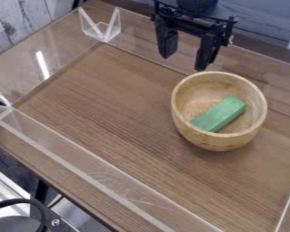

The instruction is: Remove the green block from inside the brown bowl and put it on the table

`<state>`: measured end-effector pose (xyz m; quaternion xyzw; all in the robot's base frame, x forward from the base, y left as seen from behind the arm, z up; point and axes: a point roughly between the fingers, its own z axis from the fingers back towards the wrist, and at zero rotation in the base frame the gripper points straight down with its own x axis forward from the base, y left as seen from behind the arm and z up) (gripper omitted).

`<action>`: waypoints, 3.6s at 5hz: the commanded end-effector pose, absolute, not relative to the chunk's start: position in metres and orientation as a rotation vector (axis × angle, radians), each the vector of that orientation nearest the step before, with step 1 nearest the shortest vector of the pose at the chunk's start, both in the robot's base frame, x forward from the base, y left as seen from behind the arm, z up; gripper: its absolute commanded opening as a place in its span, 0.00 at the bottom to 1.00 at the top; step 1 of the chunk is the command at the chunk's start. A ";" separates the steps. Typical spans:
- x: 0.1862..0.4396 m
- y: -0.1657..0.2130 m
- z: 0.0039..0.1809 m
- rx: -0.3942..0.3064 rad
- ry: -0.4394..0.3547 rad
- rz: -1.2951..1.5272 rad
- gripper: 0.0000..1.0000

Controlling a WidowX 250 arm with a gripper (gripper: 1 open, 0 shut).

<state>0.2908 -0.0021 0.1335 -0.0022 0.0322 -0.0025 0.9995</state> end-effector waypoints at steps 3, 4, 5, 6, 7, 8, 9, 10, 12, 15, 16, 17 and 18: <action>0.291 -0.028 0.098 -0.024 0.080 -0.118 1.00; 0.295 -0.036 0.086 -0.023 0.083 -0.136 1.00; 0.300 -0.042 0.079 -0.019 0.086 -0.147 1.00; 0.303 -0.046 0.073 -0.014 0.089 -0.157 1.00; 0.305 -0.047 0.068 -0.013 0.093 -0.156 0.00; 0.305 -0.047 0.068 -0.014 0.094 -0.155 0.00; 0.305 -0.046 0.078 -0.020 0.075 -0.153 0.00; 0.305 -0.044 0.092 -0.025 0.049 -0.150 0.00; 0.307 -0.036 0.146 -0.020 -0.052 -0.122 0.00; 0.312 -0.035 0.160 -0.039 -0.080 -0.125 0.00; 0.314 -0.035 0.155 -0.044 -0.075 -0.130 0.00; 0.315 -0.037 0.150 -0.049 -0.070 -0.136 0.00; 0.317 -0.039 0.144 -0.054 -0.065 -0.142 0.00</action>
